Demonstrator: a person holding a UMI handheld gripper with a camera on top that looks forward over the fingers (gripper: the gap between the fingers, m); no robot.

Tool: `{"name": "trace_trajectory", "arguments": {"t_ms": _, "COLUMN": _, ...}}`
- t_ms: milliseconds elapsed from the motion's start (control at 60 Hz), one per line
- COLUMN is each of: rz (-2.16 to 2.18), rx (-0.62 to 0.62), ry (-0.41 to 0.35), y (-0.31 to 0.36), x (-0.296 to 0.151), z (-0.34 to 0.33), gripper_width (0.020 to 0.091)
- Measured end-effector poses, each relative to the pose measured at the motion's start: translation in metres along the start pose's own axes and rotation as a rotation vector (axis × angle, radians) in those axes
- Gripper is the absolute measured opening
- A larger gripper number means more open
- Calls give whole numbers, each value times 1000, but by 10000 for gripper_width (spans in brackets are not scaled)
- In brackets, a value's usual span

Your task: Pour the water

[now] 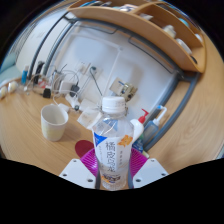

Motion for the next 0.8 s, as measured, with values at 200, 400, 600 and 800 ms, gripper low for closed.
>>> {"name": "trace_trajectory", "arguments": {"t_ms": 200, "rz": -521, "rx": 49, "ry": 46, "y": 3, "x": -40, "z": 34, "gripper_width": 374}}
{"name": "trace_trajectory", "arguments": {"t_ms": 400, "rz": -923, "rx": 84, "ry": 62, "y": 16, "x": -60, "z": 56, "gripper_width": 375}}
{"name": "trace_trajectory", "arguments": {"t_ms": 600, "rz": -1264, "rx": 133, "ry": 100, "y": 22, "x": -66, "z": 68, "gripper_width": 374}}
{"name": "trace_trajectory", "arguments": {"t_ms": 800, "rz": -1484, "rx": 181, "ry": 81, "y": 29, "x": -83, "z": 72, "gripper_width": 373}}
Point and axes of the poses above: the point between the fingertips, and its own axes, seen from behind it with the camera up: y to the left, x down, z forward, the way the camera looks, the point moved 1 cm from there along -z, backward, against the way the camera looks, and after that the axes turned 5 degrees about z, right-handed, at the moved point
